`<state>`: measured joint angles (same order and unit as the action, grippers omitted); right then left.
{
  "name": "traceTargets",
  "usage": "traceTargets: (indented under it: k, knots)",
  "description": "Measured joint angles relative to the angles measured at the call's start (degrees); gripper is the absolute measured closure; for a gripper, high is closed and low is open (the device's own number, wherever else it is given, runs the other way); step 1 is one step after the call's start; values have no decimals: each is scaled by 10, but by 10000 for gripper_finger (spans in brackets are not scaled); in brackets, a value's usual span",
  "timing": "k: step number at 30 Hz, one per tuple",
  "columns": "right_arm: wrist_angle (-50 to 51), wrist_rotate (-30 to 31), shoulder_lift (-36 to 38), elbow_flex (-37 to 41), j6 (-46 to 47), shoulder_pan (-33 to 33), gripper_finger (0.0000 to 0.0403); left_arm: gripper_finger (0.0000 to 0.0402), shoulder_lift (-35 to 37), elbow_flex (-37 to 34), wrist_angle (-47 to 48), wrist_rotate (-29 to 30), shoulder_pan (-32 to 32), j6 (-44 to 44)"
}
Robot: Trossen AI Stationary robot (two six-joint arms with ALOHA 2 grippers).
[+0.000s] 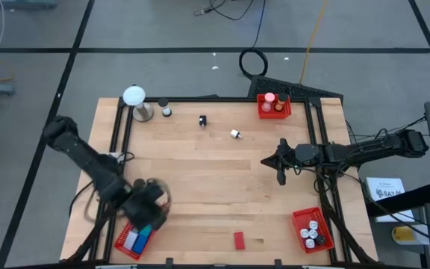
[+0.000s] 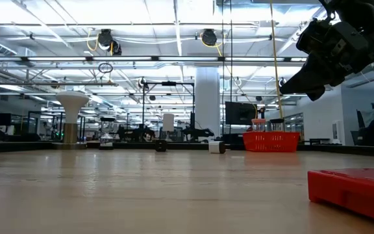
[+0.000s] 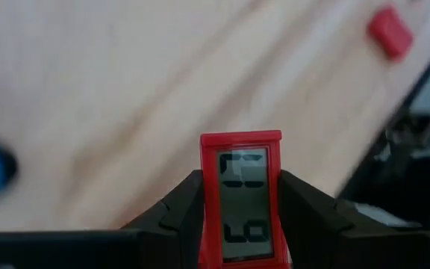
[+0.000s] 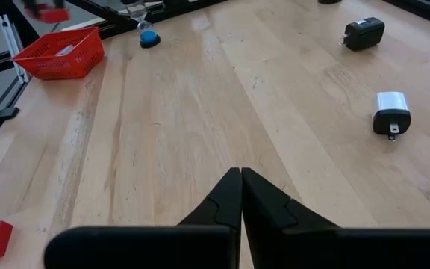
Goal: Pick & Place Office items
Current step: Put the top red digital clock into the bottom left red basket
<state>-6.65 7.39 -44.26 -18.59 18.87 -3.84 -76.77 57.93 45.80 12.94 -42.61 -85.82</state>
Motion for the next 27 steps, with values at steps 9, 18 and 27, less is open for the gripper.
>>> traceTargets:
  k: [9, 18, 27]
  knots:
    - [0, 39, 0, 0, 36, 0, 402, 256, -26, 0, 31, 55, -208, -266]
    - [0, 94, 0, 0, 81, 2, 402, 256, -71, -14, 79, 41, -320, -427]
    - [0, 108, 0, 0, 107, 12, 402, 256, -98, -17, 78, 43, -326, -419]
